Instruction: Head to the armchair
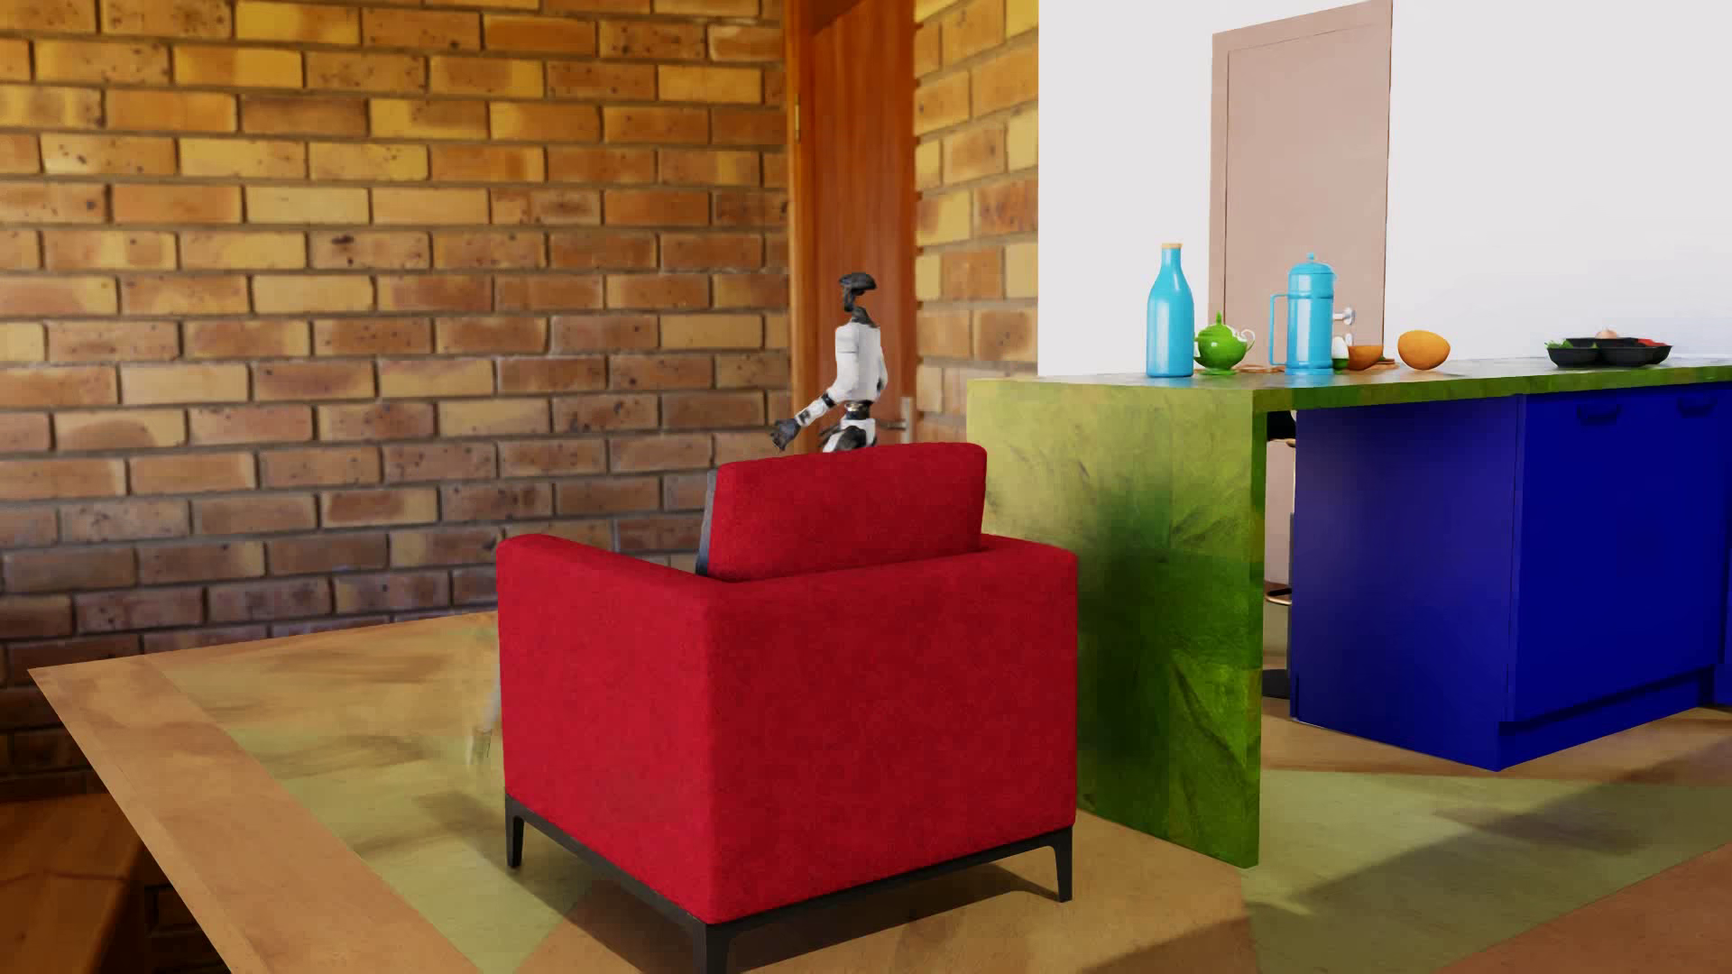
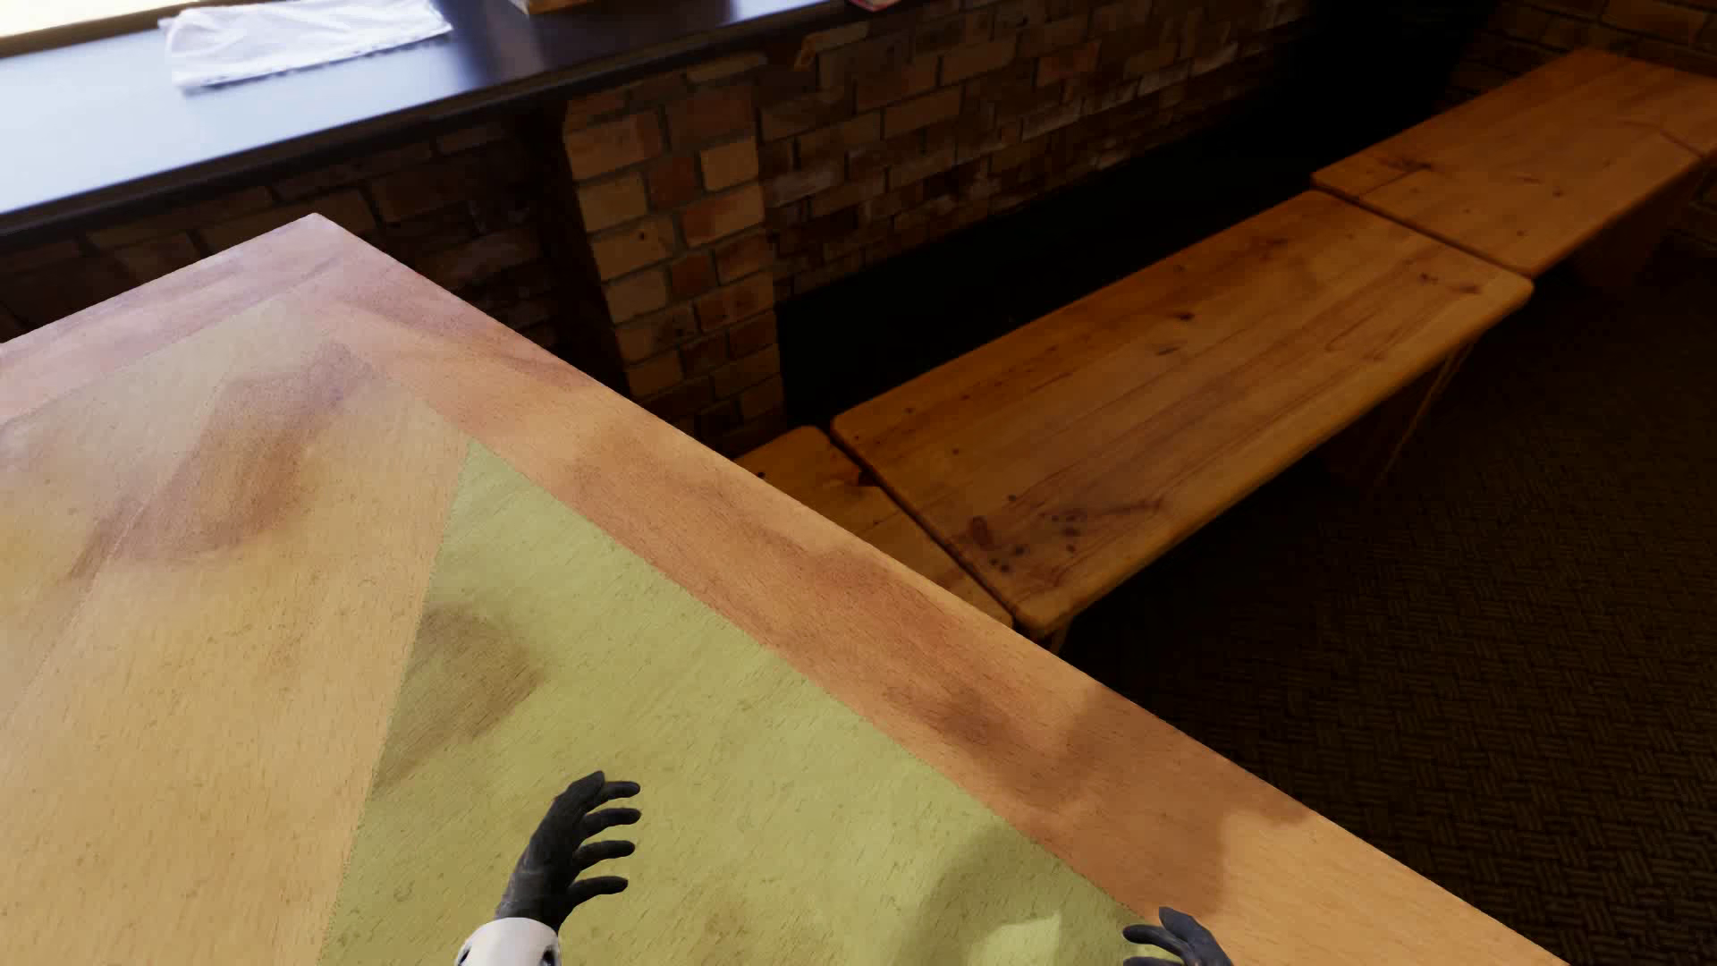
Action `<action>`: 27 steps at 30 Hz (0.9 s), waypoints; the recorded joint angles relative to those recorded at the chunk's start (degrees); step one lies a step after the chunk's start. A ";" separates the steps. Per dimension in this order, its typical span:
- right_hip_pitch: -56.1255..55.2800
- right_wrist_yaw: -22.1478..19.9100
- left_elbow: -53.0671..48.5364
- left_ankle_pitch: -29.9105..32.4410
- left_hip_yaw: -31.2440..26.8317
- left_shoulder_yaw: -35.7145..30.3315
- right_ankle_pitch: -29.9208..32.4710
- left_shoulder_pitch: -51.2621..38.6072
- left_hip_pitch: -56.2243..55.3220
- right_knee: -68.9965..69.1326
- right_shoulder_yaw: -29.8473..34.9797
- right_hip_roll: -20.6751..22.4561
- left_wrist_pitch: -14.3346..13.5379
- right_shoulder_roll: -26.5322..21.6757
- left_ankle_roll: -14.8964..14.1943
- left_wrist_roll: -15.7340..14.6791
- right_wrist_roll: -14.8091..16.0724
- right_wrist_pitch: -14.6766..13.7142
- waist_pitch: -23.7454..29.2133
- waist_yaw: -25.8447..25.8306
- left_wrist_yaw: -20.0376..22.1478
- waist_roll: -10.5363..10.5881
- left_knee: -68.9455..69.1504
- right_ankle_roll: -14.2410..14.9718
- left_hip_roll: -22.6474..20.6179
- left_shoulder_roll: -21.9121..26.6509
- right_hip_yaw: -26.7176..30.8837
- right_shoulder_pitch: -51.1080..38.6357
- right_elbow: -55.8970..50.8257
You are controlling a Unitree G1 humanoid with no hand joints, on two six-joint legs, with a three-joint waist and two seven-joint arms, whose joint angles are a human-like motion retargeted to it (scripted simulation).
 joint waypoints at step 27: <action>-1.24 -4.22 5.19 0.40 -0.42 -4.17 -9.59 1.08 -5.68 10.78 -2.09 -6.20 5.88 -6.72 7.83 -3.09 -2.21 1.62 2.40 5.84 -0.06 -0.70 27.17 6.50 2.33 -1.52 0.57 1.14 -0.27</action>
